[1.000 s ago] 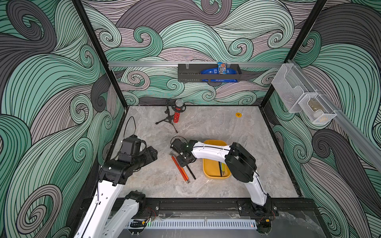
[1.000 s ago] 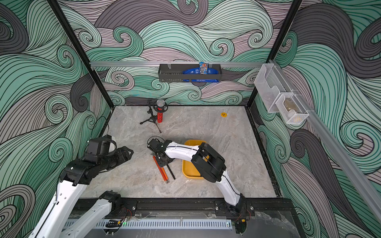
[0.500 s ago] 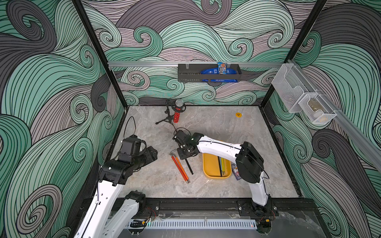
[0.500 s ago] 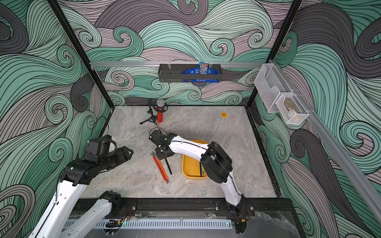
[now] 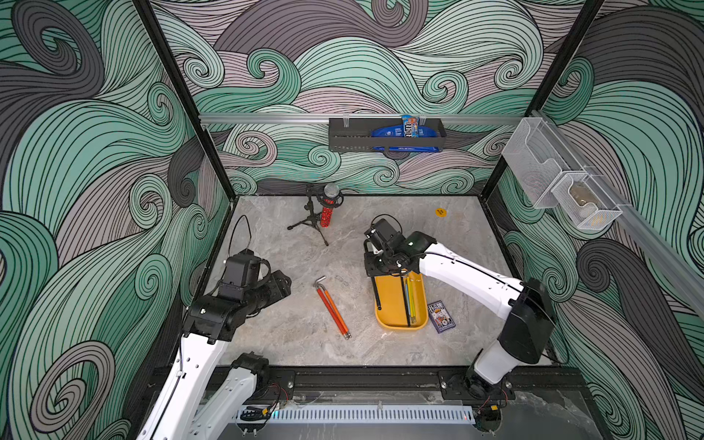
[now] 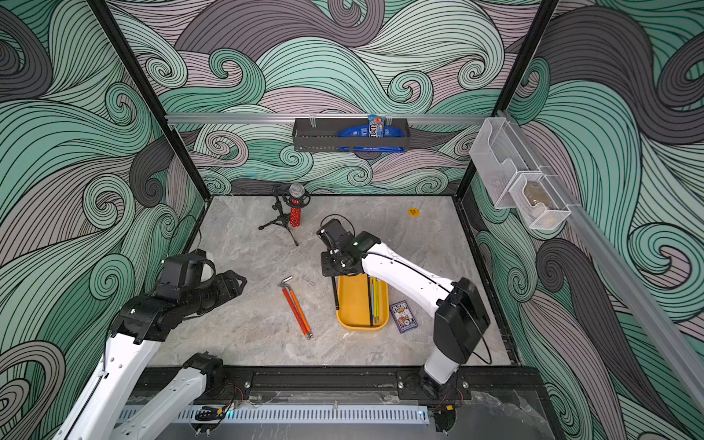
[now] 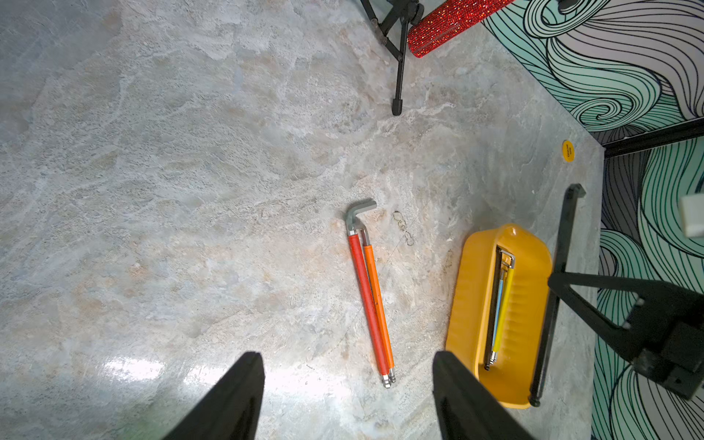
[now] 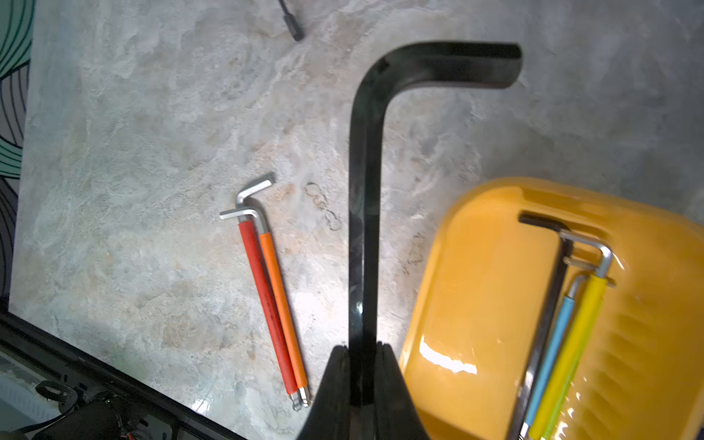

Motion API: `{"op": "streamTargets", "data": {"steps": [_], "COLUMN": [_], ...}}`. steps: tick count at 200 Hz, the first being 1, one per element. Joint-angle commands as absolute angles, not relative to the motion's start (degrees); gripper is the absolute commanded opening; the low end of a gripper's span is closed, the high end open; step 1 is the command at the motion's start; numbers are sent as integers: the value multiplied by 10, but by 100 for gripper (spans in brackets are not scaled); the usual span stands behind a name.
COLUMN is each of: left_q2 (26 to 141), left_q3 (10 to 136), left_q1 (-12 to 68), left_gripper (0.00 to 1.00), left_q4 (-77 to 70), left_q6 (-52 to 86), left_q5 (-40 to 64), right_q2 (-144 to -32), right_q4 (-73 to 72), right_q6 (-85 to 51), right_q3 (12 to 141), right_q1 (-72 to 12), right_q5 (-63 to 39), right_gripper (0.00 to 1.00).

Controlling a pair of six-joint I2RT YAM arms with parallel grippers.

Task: Put the hex key on the desktop into the storage box
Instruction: Place the Allen key in the storage box.

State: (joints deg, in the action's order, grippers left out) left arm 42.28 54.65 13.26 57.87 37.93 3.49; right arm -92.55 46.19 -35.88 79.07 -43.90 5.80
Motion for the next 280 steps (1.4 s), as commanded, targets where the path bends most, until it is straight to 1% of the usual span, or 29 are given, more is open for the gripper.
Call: {"op": "streamTargets", "data": {"steps": [1,31,63,132,198,280], "left_q2": [423,422,421,418,417,421], "left_q3": [561,559,560,561,561,563], "left_q1": [134,134,134,135,135,134], "left_gripper": [73,73,73,73,73,73], "left_q4": [572,571,572,571,571,573], "left_q6": [372,373,372,375,375,375], "left_q5": [40,43,43,43,43,41], "right_q2": [-885,-851,-849,-894,-927,-934], "right_q4": [470,469,468,458,432,406], "right_q6": [-374,-376,-370,-359,-360,-355], "right_q3": [752,698,663,666,659,622], "right_q1": [-423,-398,-372,-343,-334,-332], "right_q5": [47,33,15,3,0,17], "right_gripper": [0,0,0,0,0,0]}}
